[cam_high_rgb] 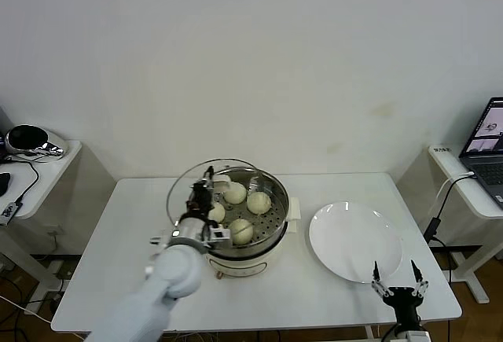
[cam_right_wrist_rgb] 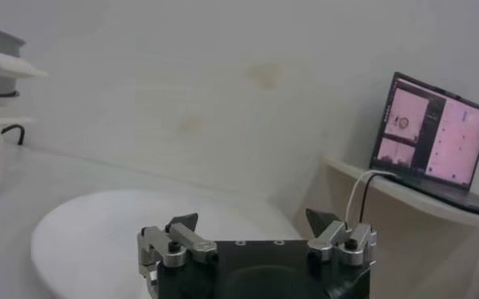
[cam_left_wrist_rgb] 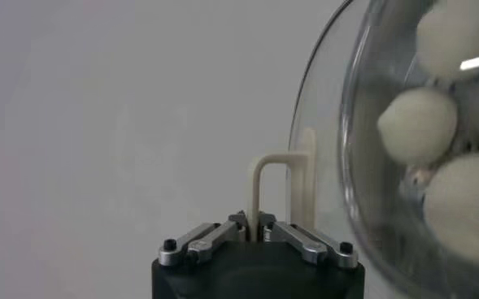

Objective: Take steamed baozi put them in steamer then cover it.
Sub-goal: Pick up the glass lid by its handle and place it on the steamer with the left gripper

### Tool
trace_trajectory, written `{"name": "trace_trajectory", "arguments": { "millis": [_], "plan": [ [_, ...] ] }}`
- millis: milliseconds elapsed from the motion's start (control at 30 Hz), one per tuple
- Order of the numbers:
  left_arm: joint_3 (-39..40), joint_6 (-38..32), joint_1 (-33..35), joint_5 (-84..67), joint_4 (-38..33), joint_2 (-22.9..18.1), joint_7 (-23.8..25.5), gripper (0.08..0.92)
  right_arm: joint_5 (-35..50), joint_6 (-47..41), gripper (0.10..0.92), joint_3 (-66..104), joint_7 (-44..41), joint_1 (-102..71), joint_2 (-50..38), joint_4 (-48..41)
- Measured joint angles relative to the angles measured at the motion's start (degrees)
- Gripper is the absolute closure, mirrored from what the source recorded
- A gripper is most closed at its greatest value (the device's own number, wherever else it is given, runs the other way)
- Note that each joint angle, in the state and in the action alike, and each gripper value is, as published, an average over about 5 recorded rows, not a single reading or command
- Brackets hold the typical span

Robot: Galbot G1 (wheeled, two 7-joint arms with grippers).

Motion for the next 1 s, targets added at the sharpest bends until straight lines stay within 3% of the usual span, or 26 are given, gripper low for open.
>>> {"name": "trace_trajectory", "arguments": {
  "millis": [400, 1000],
  "plan": [
    [4.1, 0.33, -1.18, 6.07, 2.44, -4.36, 1.42, 0.857, -0.62, 0.36, 0.203, -0.48, 0.01, 0.16, 0.08, -0.76],
    [4.73, -0.64, -1.24, 8.43, 5.41, -6.33, 1.29, 0.857, -0.71, 0.77, 0.203, -0.63, -0.03, 0.0, -0.28, -1.13]
  ]
}}
